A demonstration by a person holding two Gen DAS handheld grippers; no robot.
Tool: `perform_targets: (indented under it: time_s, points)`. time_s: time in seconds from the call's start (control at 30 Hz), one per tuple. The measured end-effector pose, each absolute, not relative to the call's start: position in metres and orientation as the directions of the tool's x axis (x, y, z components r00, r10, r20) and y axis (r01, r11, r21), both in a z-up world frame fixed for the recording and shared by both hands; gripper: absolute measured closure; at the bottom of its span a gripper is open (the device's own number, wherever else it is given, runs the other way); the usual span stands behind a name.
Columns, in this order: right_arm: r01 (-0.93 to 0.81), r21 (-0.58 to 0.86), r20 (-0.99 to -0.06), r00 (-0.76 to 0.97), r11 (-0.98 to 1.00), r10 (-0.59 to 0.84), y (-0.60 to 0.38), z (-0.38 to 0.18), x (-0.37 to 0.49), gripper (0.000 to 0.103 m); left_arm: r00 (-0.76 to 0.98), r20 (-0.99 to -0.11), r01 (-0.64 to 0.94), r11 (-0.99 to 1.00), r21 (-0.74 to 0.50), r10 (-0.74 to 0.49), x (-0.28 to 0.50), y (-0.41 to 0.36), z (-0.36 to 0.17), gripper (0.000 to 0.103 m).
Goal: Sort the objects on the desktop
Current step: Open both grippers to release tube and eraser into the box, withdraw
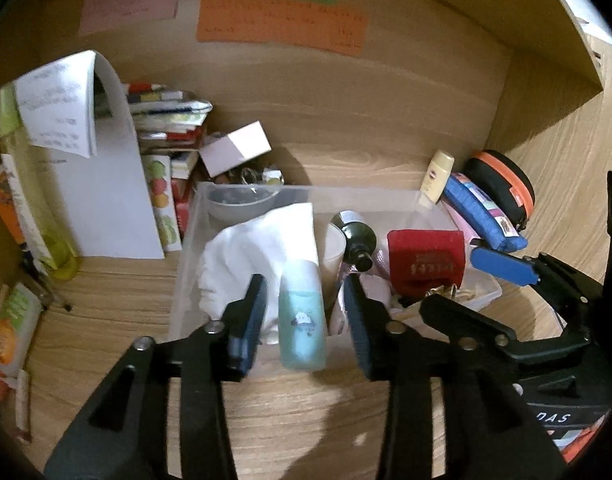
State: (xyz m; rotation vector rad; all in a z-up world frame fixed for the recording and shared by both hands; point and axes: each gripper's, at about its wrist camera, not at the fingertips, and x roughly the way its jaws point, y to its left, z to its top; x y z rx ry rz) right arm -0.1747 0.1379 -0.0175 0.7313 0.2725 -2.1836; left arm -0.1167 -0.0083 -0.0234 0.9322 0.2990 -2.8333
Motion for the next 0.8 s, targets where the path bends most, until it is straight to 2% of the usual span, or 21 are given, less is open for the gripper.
perform_targets:
  time_s: [0.03, 0.1, 0.13, 0.2, 0.27, 0.43, 0.8]
  points:
    - [0.748, 0.044, -0.582, -0.519, -0.662, -0.625, 0.14, -0.017, -0.173, 0.026, -0.801, -0.593, 0.203, -0.969, -0.143, -0.08, -0.112, -0.008, -0.021, 0.052]
    - [0.745, 0.045, -0.585, -0.52, -0.666, -0.622, 0.144, -0.015, -0.17, 0.025, -0.802, -0.59, 0.215, -0.966, -0.143, -0.091, -0.107, -0.009, -0.019, 0.036]
    - [0.744, 0.046, -0.588, -0.519, -0.667, -0.62, 0.144, -0.015, -0.168, 0.024, -0.804, -0.588, 0.22, -0.964, -0.149, -0.093, -0.102, -0.009, -0.017, 0.032]
    - [0.736, 0.056, -0.602, -0.514, -0.674, -0.611, 0.148, -0.014, -0.166, 0.015, -0.804, -0.588, 0.223, -0.961, -0.164, -0.086, -0.097, -0.009, -0.015, 0.016]
    - [0.733, 0.076, -0.61, -0.502, -0.676, -0.613, 0.152, -0.014, -0.163, 0.012, -0.808, -0.584, 0.225, -0.957, -0.183, -0.078, -0.09, -0.008, -0.013, 0.008]
    - [0.71, 0.116, -0.627, -0.49, -0.695, -0.605, 0.166, -0.013, -0.154, 0.002, -0.799, -0.597, 0.222, -0.956, -0.191, -0.066, -0.077, -0.003, -0.013, 0.006]
    - [0.696, 0.06, -0.602, -0.547, -0.716, -0.582, 0.188, 0.0, -0.124, 0.002, -0.801, -0.586, 0.272, -0.947, -0.172, -0.124, -0.041, -0.001, -0.006, 0.006]
